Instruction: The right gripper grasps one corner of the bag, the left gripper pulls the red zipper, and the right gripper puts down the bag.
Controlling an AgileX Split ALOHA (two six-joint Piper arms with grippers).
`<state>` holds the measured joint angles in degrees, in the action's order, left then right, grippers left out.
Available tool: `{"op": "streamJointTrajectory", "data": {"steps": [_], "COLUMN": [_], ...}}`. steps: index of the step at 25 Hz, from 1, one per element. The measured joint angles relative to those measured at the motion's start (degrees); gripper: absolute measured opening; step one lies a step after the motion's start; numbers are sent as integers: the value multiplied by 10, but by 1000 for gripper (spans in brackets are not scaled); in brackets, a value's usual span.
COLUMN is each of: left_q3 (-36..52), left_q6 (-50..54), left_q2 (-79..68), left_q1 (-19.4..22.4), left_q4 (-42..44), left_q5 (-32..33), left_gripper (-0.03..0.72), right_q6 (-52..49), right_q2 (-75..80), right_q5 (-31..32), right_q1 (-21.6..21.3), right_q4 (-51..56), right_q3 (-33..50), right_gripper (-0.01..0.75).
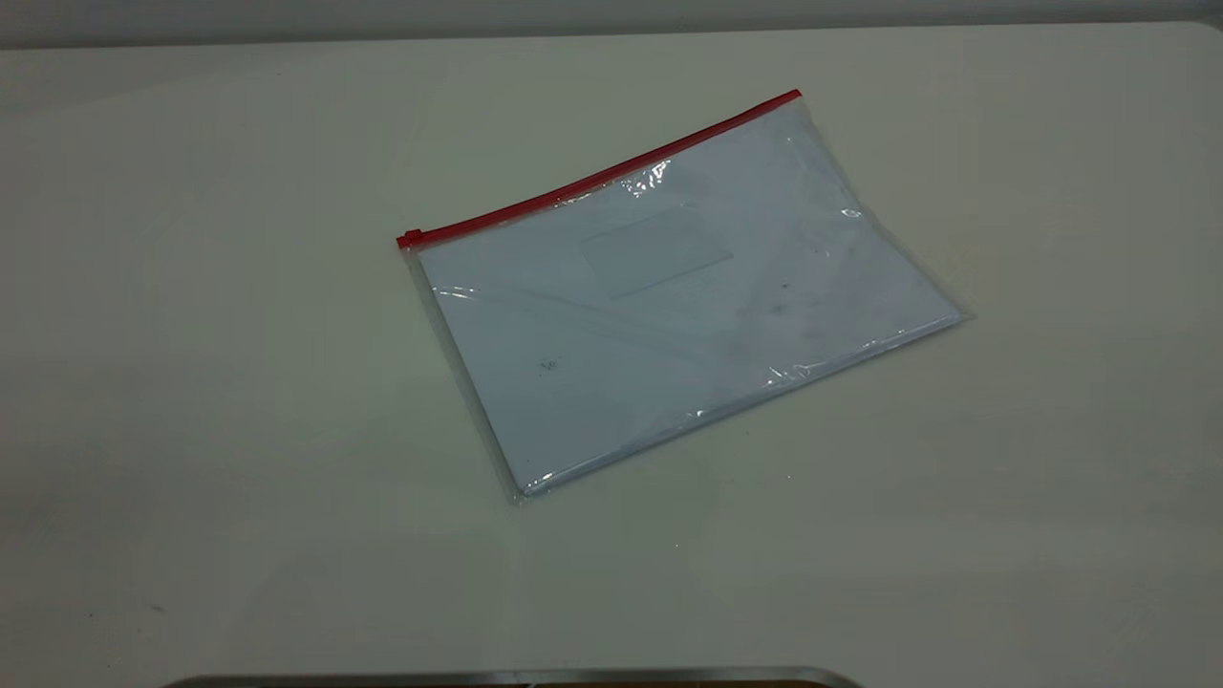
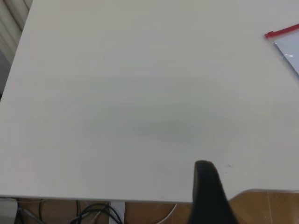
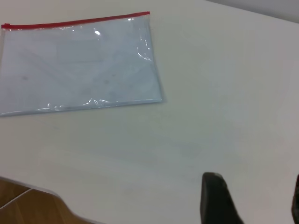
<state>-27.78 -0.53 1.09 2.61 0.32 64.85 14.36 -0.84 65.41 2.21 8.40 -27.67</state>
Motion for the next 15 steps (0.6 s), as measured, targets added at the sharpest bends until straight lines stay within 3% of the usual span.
{"op": "streamJointTrajectory", "data": {"steps": [15], "left_q3": [0], "left_q6": [0], "left_q2": [0], "left_q1": [0], "left_q4": [0], "left_q5": [1], "left_gripper": [536], "right_q6": [-58], "right_q2": [0], "right_q5": [-3], "right_q1": [1], "right_q4": [-37], "right_q3": [0], "right_gripper": [421]}}
